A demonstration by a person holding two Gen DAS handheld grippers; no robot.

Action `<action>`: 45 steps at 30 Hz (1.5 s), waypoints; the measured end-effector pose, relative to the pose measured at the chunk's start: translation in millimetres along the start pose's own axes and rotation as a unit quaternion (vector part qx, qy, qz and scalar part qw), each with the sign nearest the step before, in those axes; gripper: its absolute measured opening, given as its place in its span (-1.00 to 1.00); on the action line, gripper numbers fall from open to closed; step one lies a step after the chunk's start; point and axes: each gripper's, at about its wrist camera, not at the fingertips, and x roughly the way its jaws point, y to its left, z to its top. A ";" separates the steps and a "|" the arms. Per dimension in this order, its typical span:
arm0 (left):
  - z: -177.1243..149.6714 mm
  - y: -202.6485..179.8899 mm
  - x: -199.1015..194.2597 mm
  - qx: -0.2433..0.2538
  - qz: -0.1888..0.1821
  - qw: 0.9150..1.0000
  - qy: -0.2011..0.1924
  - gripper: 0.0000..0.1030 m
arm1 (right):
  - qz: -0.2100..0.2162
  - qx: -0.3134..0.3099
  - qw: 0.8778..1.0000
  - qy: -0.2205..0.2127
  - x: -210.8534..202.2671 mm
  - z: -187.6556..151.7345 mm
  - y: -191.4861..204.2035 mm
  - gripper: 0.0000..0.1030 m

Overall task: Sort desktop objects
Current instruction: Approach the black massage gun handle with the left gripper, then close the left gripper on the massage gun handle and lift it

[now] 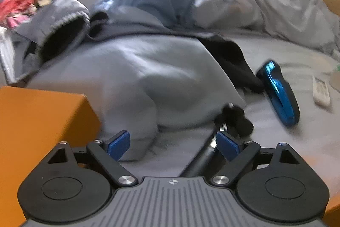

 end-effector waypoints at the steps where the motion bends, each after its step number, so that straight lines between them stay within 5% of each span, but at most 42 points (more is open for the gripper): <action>1: -1.2 0.3 0.5 -0.001 -0.009 1.000 0.000 0.82 | 0.000 0.000 1.000 0.001 0.3 -0.2 0.3 1.00; 9: -13.7 -10.0 10.4 0.032 -0.063 0.996 0.047 0.63 | -0.003 0.001 1.000 0.008 2.3 -2.2 2.8 1.00; 18: -13.3 -15.3 16.4 0.046 -0.062 0.996 0.046 0.58 | -0.006 0.002 1.000 0.015 4.7 -4.5 5.5 1.00; 24: -13.3 -16.2 16.8 0.044 -0.061 0.996 0.037 0.10 | -0.008 0.002 1.000 0.020 6.2 -6.0 7.4 1.00; 39: -16.8 -13.9 8.6 0.047 -0.047 0.997 0.025 -0.33 | -0.007 -0.009 1.000 0.021 5.3 -7.7 -0.3 1.00; 45: -19.3 -11.3 1.0 0.035 -0.046 0.998 0.023 -0.33 | -0.009 -0.021 1.000 0.016 2.7 -7.3 2.9 1.00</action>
